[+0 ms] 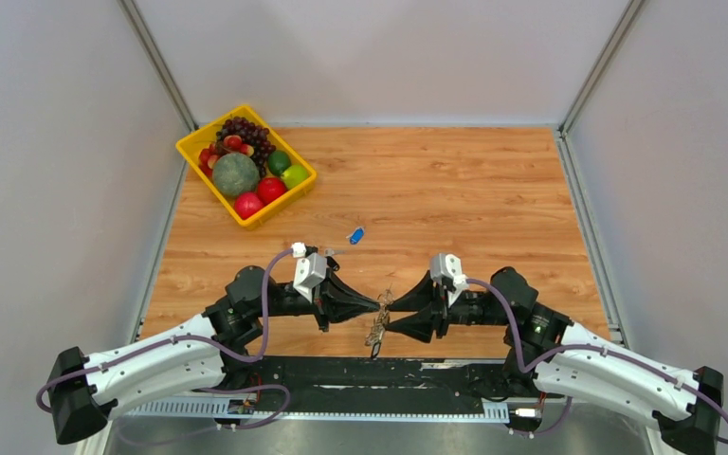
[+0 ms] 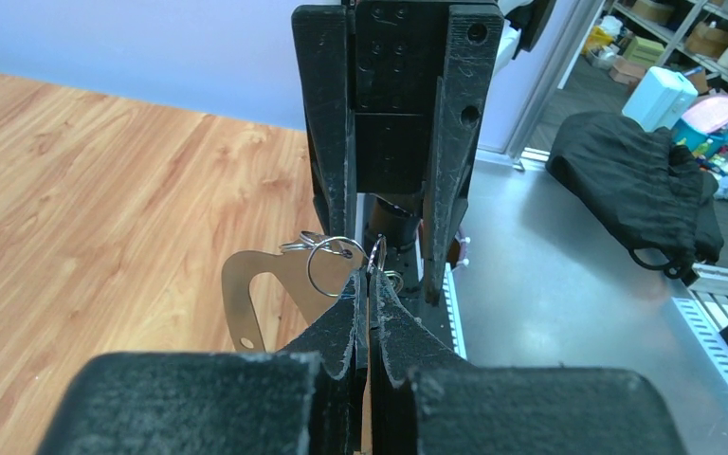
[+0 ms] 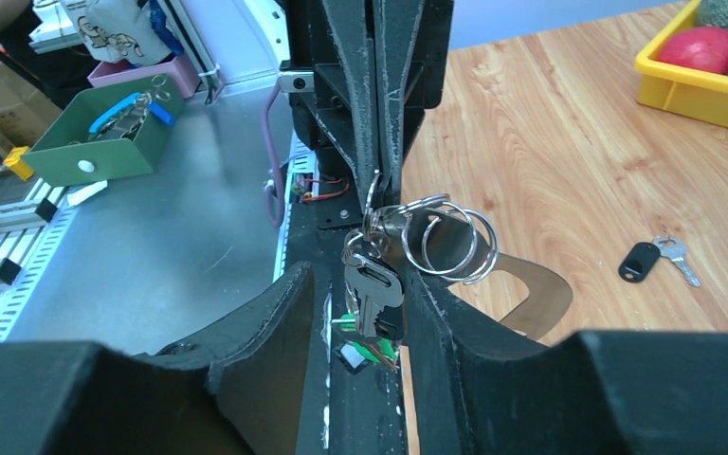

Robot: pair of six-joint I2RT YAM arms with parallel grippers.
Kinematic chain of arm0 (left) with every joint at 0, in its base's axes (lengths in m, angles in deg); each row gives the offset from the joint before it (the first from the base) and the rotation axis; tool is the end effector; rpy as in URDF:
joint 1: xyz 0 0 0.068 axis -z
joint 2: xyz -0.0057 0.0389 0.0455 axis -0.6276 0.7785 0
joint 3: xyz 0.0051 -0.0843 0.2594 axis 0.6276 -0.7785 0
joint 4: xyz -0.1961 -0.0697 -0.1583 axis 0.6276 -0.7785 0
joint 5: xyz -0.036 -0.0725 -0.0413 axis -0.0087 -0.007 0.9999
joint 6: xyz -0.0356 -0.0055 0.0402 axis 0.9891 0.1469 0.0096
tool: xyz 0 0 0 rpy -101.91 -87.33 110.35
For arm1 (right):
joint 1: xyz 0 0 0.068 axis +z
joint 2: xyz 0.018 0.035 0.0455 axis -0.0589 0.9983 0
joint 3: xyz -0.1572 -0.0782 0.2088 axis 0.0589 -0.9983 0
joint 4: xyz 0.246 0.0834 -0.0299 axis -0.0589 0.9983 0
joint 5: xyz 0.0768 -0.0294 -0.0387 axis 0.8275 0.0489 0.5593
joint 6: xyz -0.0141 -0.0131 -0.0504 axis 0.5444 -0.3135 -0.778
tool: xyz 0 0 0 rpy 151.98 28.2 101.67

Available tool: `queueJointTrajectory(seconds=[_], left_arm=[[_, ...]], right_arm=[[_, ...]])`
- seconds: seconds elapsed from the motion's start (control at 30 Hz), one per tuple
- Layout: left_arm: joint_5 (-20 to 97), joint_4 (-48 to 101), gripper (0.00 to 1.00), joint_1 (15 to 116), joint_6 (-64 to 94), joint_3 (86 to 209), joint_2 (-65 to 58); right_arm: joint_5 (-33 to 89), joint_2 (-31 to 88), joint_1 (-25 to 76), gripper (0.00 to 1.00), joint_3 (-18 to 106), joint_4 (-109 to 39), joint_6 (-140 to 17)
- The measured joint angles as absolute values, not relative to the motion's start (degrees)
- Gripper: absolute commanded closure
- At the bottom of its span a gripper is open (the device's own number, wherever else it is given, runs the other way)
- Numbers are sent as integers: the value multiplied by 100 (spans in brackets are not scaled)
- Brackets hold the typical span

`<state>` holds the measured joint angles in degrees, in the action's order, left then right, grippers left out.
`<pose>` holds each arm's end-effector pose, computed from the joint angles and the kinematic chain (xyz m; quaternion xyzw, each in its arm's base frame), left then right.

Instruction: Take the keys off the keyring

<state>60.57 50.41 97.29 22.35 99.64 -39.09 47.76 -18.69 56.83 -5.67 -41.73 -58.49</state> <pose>0.0758 -0.1574 0.2911 0.3952 0.5200 -0.5943 0.4694 0.0634 0.1440 0.2845 -0.4463 0.5571 0.5292 0.4586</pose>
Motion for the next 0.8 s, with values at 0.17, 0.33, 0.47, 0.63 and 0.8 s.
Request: queueJointTrajectory(seconds=[0.17, 0.33, 0.47, 0.63, 0.8], left_arm=[[6064, 5041, 100, 9729, 2235, 9966, -3909], [6086, 5041, 100, 9729, 2233, 9966, -3924], [6112, 5041, 100, 9729, 2233, 9966, -3968], [6143, 5041, 100, 9729, 2229, 9966, -4000], [6143, 5039, 100, 9729, 2213, 9966, -3998]], right_arm=[[5001, -1679, 5683, 54, -567, -4280, -5779], [5071, -1428, 5683, 50, -567, -4296, -5722], [5069, -1406, 5683, 64, -567, -4305, -5707], [5029, -1513, 5683, 70, -567, -4305, -5678], [4999, -1762, 5683, 99, -567, -4311, -5641]])
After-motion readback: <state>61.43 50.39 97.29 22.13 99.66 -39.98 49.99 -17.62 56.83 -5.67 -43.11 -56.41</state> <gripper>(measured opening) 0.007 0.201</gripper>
